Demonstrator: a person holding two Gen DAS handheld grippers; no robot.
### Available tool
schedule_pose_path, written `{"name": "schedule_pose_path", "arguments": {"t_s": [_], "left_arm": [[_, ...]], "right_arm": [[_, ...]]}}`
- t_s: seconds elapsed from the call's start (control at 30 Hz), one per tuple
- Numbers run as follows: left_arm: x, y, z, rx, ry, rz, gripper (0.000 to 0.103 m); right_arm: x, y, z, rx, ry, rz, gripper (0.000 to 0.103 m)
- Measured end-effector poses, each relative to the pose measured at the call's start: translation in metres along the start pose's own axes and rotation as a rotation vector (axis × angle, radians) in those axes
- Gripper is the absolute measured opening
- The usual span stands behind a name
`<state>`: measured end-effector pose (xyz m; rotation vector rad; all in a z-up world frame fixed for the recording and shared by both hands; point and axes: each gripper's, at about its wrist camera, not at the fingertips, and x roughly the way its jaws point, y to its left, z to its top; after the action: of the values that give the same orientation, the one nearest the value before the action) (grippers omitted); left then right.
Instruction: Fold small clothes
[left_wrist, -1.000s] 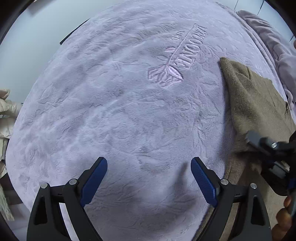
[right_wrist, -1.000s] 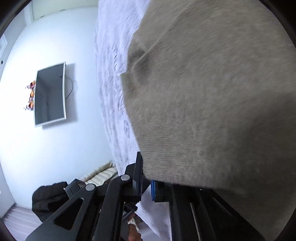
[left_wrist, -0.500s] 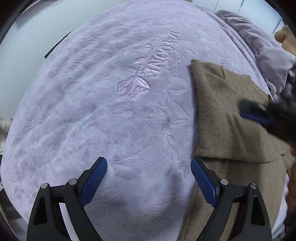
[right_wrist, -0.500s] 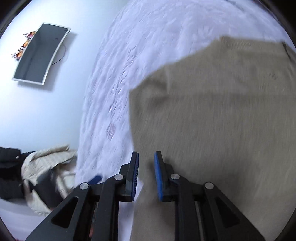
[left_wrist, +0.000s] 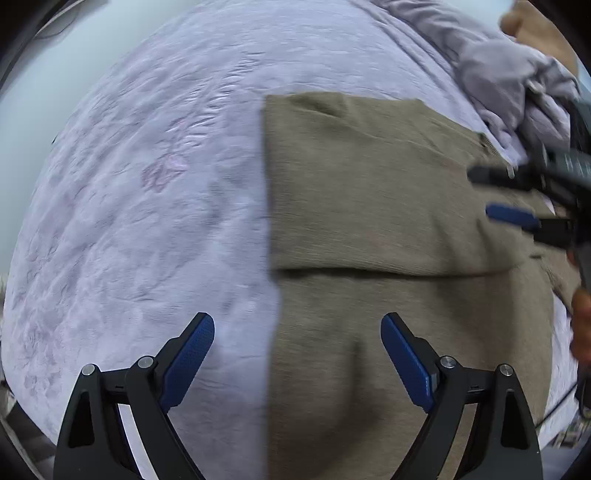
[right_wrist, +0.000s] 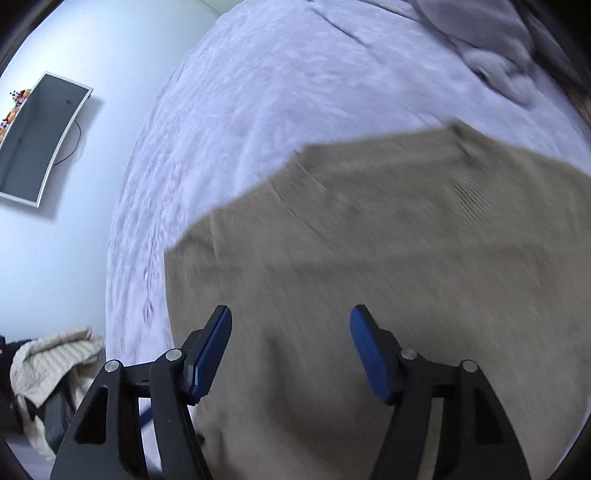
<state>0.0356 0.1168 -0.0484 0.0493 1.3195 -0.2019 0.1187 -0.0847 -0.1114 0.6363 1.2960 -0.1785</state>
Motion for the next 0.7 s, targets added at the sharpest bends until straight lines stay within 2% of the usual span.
{"name": "schedule_pose_path", "arguments": {"t_s": [0.17, 0.33, 0.57, 0.7], "left_arm": [[0.005, -0.056, -0.008, 0.095, 0.053, -0.035, 0.092], [0.011, -0.112, -0.02, 0.164, 0.099, -0.039, 0.092], [0.027, -0.181, -0.027, 0.203, 0.151, -0.035, 0.092], [0.031, -0.215, -0.029, 0.236, 0.154, -0.03, 0.092]], "right_arm": [[-0.02, -0.069, -0.062, 0.16, 0.046, -0.004, 0.071], [-0.047, -0.133, -0.104, 0.303, 0.032, -0.006, 0.071], [-0.084, -0.191, -0.117, 0.421, -0.052, 0.041, 0.071], [-0.1, -0.217, -0.117, 0.459, -0.089, 0.073, 0.071]]}}
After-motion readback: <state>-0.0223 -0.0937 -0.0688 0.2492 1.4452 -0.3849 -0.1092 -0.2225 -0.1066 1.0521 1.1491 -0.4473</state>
